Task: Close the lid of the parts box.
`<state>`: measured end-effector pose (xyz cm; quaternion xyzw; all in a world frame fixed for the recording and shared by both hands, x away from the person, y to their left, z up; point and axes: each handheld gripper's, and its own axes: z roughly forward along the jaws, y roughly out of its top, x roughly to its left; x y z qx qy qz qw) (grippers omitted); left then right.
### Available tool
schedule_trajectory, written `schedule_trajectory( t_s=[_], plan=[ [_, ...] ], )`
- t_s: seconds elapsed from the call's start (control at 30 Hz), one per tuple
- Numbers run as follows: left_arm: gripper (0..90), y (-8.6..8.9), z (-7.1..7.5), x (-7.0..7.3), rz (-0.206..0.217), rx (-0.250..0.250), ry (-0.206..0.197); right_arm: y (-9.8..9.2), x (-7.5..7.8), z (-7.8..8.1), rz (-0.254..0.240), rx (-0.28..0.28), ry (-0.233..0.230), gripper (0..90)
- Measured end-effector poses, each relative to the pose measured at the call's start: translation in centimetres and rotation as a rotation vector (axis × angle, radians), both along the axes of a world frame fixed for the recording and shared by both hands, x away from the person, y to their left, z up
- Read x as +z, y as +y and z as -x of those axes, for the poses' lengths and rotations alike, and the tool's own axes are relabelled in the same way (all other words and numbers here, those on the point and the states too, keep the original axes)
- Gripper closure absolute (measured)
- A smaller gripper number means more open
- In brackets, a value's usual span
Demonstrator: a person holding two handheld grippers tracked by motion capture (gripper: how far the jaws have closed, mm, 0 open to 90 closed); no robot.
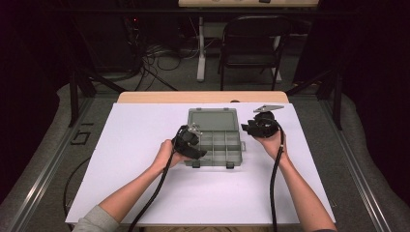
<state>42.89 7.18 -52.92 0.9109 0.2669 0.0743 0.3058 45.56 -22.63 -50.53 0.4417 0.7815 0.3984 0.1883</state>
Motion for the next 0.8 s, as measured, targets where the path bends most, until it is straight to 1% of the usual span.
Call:
schedule_trajectory(
  t_s=[0.03,0.13,0.27,0.43,0.53,0.8],
  plan=[
    [41.6,0.0,0.0,0.0,-0.002,-0.001,-0.002,-0.1,-0.2,-0.2,0.011,0.001,0.0,71.4],
    [42.2,-0.1,0.1,0.0,0.001,0.01,-0.006,-0.1,-0.9,-0.7,0.022,0.008,0.009,81.4],
    [43.7,-0.1,0.1,-0.1,0.01,0.028,-0.01,0.3,-1.7,-1.2,0.051,0.028,0.026,90.0],
    [44.7,-0.1,0.1,-0.1,0.007,0.038,-0.018,1.1,-2.6,-1.8,0.097,0.05,0.05,90.0],
    [45.2,-0.1,0.1,-0.2,0.012,0.043,-0.017,1.4,-3.2,-2.2,0.123,0.058,0.064,90.0],
    [46.0,-0.1,0.1,-0.2,0.014,0.048,-0.019,1.5,-4.3,-3.0,0.151,0.065,0.096,90.0]
  ],
)
